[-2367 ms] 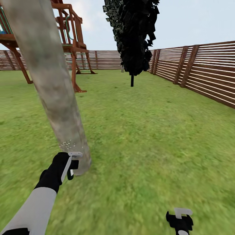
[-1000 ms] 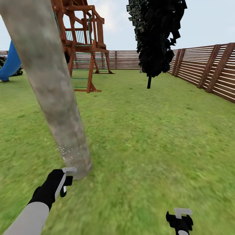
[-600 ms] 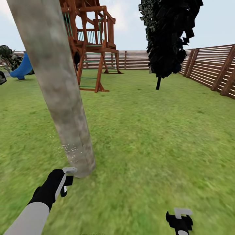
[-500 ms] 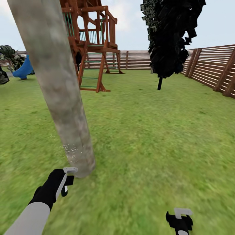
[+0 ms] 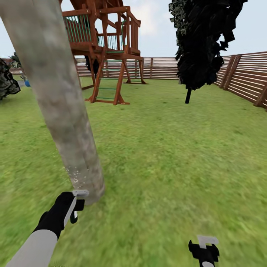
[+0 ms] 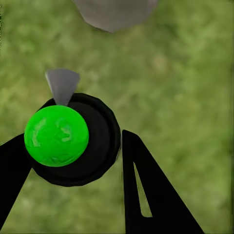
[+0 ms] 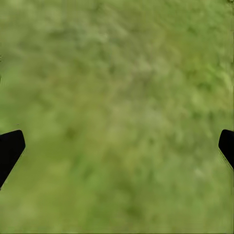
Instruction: In the garden, pick up the pesticide atomizer on the floor and spray pesticide onto both trees until each tree trunk is fully covered.
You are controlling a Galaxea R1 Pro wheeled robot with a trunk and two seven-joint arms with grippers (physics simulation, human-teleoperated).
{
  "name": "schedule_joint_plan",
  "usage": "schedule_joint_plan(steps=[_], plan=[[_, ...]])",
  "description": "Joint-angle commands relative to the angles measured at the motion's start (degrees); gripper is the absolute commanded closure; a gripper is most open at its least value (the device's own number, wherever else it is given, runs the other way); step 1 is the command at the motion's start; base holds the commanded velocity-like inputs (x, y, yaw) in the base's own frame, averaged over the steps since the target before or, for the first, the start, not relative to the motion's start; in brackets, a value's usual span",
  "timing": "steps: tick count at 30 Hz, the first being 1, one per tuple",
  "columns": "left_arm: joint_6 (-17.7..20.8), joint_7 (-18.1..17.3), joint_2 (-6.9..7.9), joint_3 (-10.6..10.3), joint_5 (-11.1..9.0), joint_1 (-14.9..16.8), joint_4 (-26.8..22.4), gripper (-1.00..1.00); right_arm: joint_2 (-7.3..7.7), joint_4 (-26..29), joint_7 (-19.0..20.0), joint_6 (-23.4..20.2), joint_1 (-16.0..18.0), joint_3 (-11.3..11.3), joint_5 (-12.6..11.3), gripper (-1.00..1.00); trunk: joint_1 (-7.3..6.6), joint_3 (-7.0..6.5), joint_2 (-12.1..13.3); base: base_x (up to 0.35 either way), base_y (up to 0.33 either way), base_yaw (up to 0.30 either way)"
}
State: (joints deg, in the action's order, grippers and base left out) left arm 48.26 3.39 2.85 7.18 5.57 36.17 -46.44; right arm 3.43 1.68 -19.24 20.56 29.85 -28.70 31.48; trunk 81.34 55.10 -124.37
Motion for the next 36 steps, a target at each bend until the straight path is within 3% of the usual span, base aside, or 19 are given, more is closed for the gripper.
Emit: schedule_joint_plan(steps=[1, 18, 31, 36], plan=[[0.26, -0.30, -0.04, 0.13, 0.53, 0.04, -0.06, 1.00, 0.01, -0.10, -0.18, 0.24, 0.04, -0.48, 0.60, -1.00, 0.01, 0.05, -0.02, 0.128, -0.258, 0.277], [0.08, -0.40, -0.28, 0.29, -0.03, 0.04, -0.40, 1.00, 0.06, -0.10, -0.18, 0.27, 0.04, -0.48, 0.60, -1.00, 0.01, -0.49, -0.02, 0.040, -0.272, 0.246], [0.08, -0.46, -0.30, 0.29, -0.03, 0.04, -0.35, 1.00, 0.14, -0.05, -0.18, 0.27, 0.04, -0.51, 0.60, -1.00, 0.01, -0.56, -0.02, 0.071, -0.276, 0.018], [0.08, -0.48, -0.31, 0.29, -0.08, 0.04, -0.38, 1.00, 0.10, -0.10, -0.18, 0.27, 0.04, -0.48, 0.60, -1.00, 0.01, -0.63, -0.02, 0.066, -0.276, 0.222]])
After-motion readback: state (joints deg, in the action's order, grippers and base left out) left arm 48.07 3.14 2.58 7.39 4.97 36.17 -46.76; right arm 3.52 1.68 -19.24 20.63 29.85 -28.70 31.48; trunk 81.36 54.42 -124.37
